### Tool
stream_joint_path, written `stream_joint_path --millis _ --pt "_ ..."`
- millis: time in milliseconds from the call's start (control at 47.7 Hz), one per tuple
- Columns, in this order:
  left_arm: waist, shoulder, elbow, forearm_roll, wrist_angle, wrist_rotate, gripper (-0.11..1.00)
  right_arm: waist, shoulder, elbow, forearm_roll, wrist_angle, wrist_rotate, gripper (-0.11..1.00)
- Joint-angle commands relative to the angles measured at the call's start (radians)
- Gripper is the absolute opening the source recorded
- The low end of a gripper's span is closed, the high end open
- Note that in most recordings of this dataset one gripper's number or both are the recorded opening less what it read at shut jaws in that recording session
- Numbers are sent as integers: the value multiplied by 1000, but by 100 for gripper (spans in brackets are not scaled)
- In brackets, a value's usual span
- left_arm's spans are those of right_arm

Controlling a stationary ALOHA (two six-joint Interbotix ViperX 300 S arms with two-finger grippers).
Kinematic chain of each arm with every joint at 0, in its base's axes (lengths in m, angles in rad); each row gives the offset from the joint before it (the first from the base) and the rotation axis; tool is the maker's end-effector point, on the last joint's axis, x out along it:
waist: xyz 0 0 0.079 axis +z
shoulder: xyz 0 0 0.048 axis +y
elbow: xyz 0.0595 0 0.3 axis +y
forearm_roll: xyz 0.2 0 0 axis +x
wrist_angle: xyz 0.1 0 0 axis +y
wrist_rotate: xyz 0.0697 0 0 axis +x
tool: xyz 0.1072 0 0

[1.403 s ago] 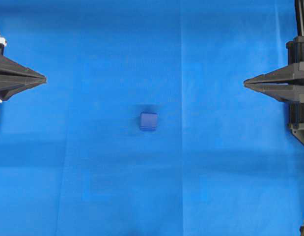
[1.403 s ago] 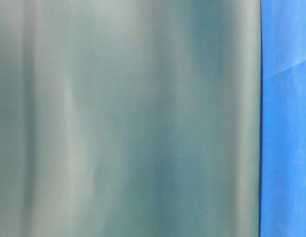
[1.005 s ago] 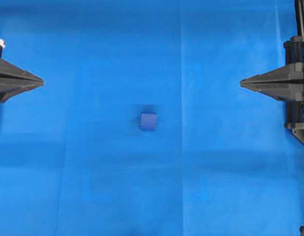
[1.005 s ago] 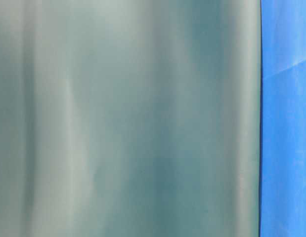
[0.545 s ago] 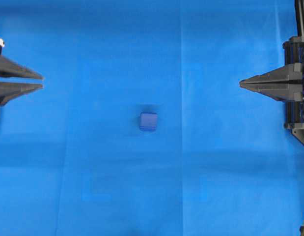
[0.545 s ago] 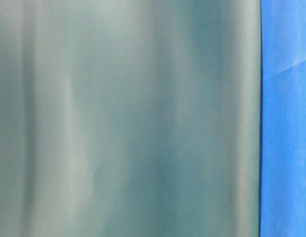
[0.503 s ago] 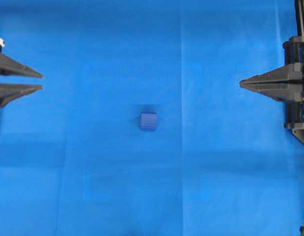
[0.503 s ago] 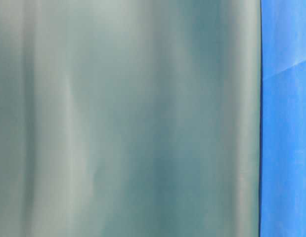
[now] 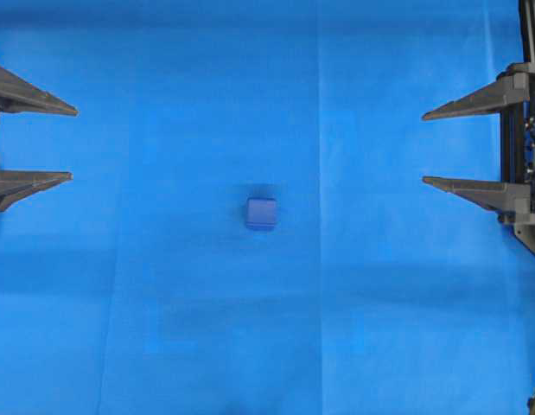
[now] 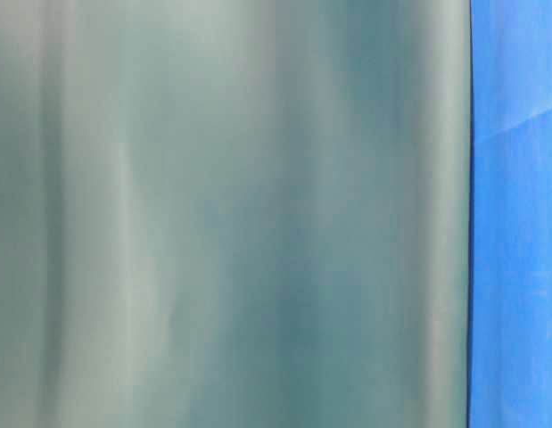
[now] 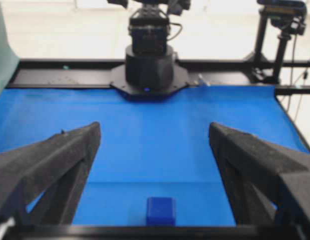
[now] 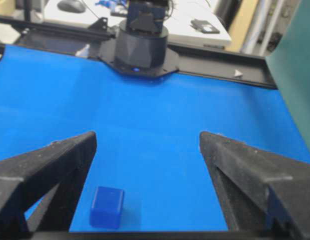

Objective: Handover the blue block to the right arm after grasping it with the left arm, then place it in the designated position.
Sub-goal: 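Open both grippers wide at their start positions, then move the open left gripper over the blue cube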

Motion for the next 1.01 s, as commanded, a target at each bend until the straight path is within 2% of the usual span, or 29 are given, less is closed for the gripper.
stream_joint_path --millis 0,209,482,670,984 --pt "2 6 -12 2 -8 -5 92 -8 3 -25 2 -5 2 97" --pt "3 41 -14 2 -31 -8 92 -9 11 -25 2 -11 3 97" --pt "3 195 -52 2 -170 -9 92 -12 11 -23 2 -20 2 97" --pt "2 383 -150 2 -213 -9 92 -18 11 -25 2 -20 2 97" --pt "2 690 -400 2 -207 -8 92 -23 15 -21 2 -20 3 97"
